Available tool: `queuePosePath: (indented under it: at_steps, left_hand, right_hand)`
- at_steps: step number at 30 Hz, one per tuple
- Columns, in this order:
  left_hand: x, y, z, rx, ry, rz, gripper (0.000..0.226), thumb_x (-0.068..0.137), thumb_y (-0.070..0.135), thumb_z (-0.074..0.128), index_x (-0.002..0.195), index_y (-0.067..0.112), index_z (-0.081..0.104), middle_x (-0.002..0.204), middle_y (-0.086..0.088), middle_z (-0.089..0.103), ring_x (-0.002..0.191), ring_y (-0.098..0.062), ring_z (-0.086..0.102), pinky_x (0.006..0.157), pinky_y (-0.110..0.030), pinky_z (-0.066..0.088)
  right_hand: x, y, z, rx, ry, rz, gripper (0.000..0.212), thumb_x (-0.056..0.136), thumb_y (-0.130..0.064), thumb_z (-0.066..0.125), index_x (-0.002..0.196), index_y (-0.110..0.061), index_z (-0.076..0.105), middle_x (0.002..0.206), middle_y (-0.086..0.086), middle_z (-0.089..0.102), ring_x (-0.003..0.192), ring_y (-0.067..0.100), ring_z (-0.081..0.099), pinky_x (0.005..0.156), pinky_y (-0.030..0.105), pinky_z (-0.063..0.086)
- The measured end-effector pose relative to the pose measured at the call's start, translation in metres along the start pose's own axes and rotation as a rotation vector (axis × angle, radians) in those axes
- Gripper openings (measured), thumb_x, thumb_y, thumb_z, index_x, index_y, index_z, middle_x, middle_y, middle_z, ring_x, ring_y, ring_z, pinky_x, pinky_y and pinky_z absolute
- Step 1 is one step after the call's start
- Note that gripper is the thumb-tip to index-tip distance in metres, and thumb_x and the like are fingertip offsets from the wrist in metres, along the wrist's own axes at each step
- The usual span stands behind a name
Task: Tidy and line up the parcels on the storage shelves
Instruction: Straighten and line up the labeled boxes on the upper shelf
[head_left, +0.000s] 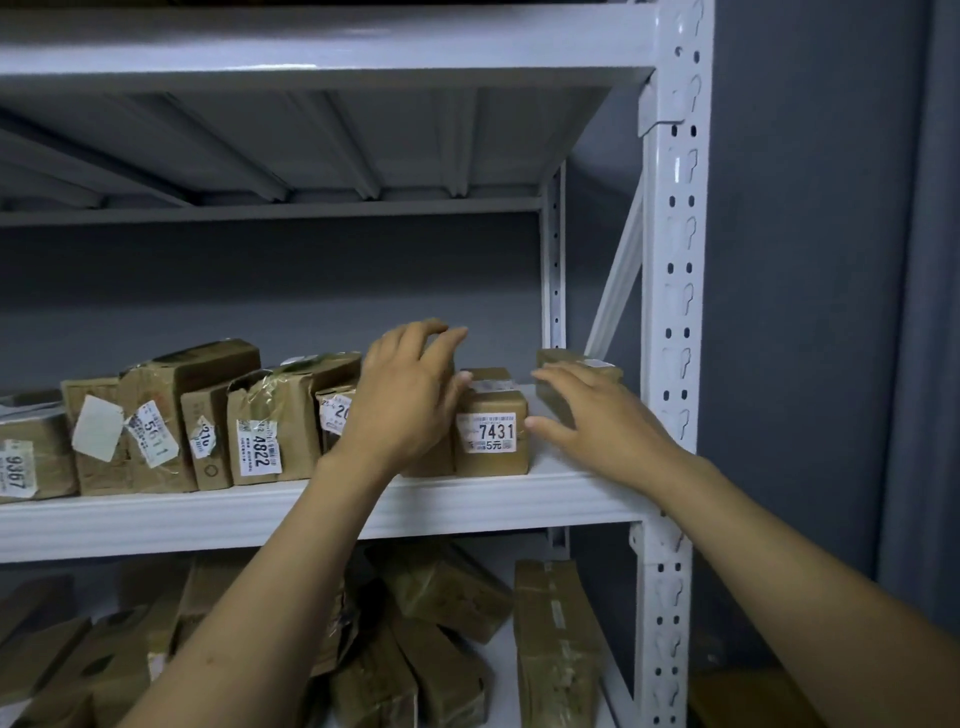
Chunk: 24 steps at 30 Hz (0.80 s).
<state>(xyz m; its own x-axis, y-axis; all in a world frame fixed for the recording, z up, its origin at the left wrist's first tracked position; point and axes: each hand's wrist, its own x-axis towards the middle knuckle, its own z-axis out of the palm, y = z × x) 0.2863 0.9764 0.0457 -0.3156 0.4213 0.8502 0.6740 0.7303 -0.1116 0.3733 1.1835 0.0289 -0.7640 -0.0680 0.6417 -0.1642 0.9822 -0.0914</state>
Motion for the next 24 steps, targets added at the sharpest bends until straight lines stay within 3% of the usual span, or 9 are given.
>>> queuePosePath:
  at_steps: [3, 7, 13, 17, 21, 24]
  left_hand:
    - [0.02, 0.039, 0.002, -0.112, 0.024, 0.071, 0.043, 0.095, 0.025, 0.056, 0.136, 0.015, 0.051, 0.136, -0.008, 0.05, 0.123, -0.027, 0.047, 0.098, -0.04, 0.043]
    - [0.048, 0.082, 0.027, -0.171, -0.177, 0.13, 0.042, 0.096, 0.027, 0.054, 0.137, 0.02, 0.05, 0.136, -0.003, 0.046, 0.117, -0.026, 0.051, 0.089, -0.039, 0.049]
    - [0.088, 0.107, 0.073, -0.254, -0.572, 0.037, 0.055, 0.097, 0.033, 0.053, 0.148, 0.028, 0.033, 0.148, -0.005, 0.034, 0.127, -0.029, 0.046, 0.103, -0.041, 0.042]
    - [0.099, 0.109, 0.092, -0.22, -0.727, 0.023, 0.062, 0.094, 0.044, 0.054, 0.15, 0.031, 0.028, 0.15, -0.006, 0.029, 0.132, -0.029, 0.039, 0.106, -0.039, 0.036]
    - [0.097, 0.113, 0.1, -0.333, -0.622, -0.077, 0.05, 0.09, 0.043, 0.062, 0.133, 0.024, 0.045, 0.131, -0.007, 0.045, 0.11, -0.025, 0.052, 0.09, -0.035, 0.046]
    - [0.091, 0.119, 0.1, -0.306, -0.47, -0.182, 0.035, 0.089, 0.034, 0.064, 0.118, 0.02, 0.052, 0.113, -0.007, 0.056, 0.093, -0.026, 0.057, 0.079, -0.037, 0.052]
  right_hand:
    - [-0.012, 0.022, -0.028, -0.165, 0.106, -0.062, 0.05, 0.095, -0.042, 0.053, 0.141, -0.024, 0.045, 0.151, -0.006, 0.039, 0.144, 0.011, 0.022, 0.116, 0.027, 0.009]
    - [-0.03, 0.055, -0.053, -0.328, 0.118, -0.135, 0.042, 0.092, -0.035, 0.059, 0.133, -0.024, 0.056, 0.148, -0.004, 0.045, 0.145, 0.014, 0.023, 0.116, 0.028, -0.006]
    - [-0.047, 0.081, -0.066, -0.395, -0.048, -0.203, 0.046, 0.095, -0.044, 0.051, 0.139, -0.032, 0.048, 0.159, -0.014, 0.001, 0.144, 0.003, -0.014, 0.113, 0.025, -0.013]
    - [-0.047, 0.088, -0.069, -0.323, -0.078, -0.206, 0.045, 0.096, -0.042, 0.052, 0.14, -0.035, 0.047, 0.157, -0.022, -0.003, 0.143, -0.002, -0.017, 0.113, 0.022, -0.007]
    - [-0.047, 0.092, -0.069, -0.24, -0.073, -0.197, 0.044, 0.095, -0.039, 0.055, 0.138, -0.035, 0.049, 0.157, -0.025, 0.003, 0.143, -0.006, -0.014, 0.115, 0.027, 0.014]
    - [-0.046, 0.094, -0.068, -0.208, -0.074, -0.189, 0.043, 0.094, -0.038, 0.056, 0.136, -0.034, 0.051, 0.158, -0.026, 0.004, 0.142, -0.008, -0.015, 0.109, 0.024, 0.02]
